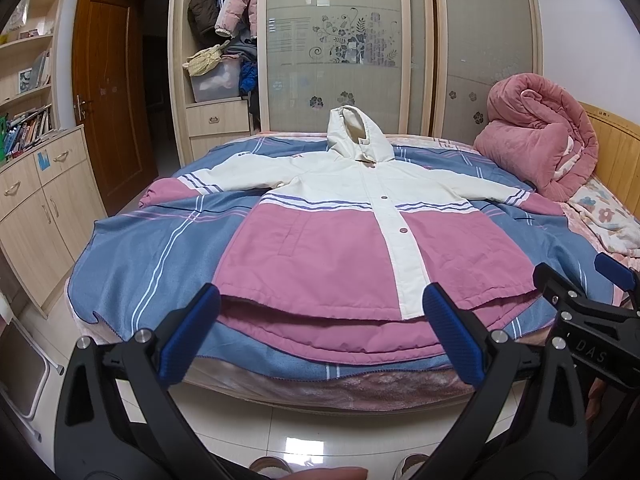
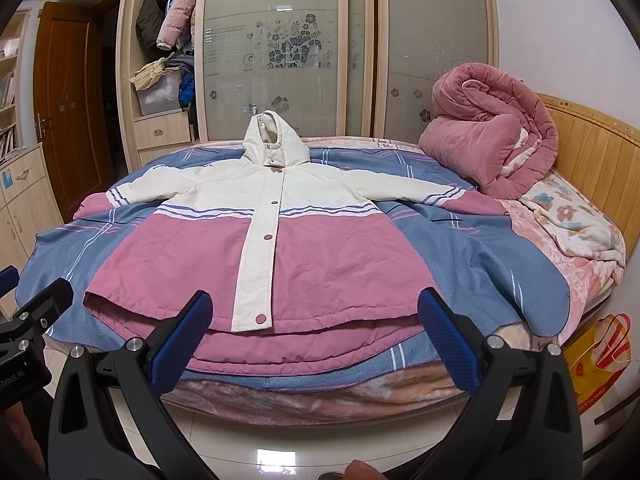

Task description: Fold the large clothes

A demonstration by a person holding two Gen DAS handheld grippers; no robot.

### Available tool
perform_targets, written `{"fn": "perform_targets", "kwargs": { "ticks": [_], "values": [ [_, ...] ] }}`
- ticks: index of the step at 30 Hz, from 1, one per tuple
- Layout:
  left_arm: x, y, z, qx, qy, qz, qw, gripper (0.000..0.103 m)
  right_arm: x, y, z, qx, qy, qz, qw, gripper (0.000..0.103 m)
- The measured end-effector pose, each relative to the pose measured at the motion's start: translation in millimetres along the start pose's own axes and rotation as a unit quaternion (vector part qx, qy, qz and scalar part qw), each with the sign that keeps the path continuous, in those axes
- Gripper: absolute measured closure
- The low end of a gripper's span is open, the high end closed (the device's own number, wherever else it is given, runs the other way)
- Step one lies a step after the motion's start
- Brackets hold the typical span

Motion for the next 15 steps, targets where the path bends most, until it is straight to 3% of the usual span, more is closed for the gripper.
{"fn": "perform_targets", "kwargs": {
  "ticks": [15],
  "values": [
    [0.2,-0.1,0.7,0.0,-0.001,0.0,1.0,0.002,-0.3,0.1,-0.1,0.0,-0.002,-0.001,1.0,0.001]
  ]
}}
Point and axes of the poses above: each gripper's, at about its wrist camera, not at the fingertips, and x roughly the way its jaws point, y to its right, z to its underside, the point moved 7 cm from there along x, roughly the way its jaws point, and after that the axes turned 2 degrees about y, right-handed, at the moved point
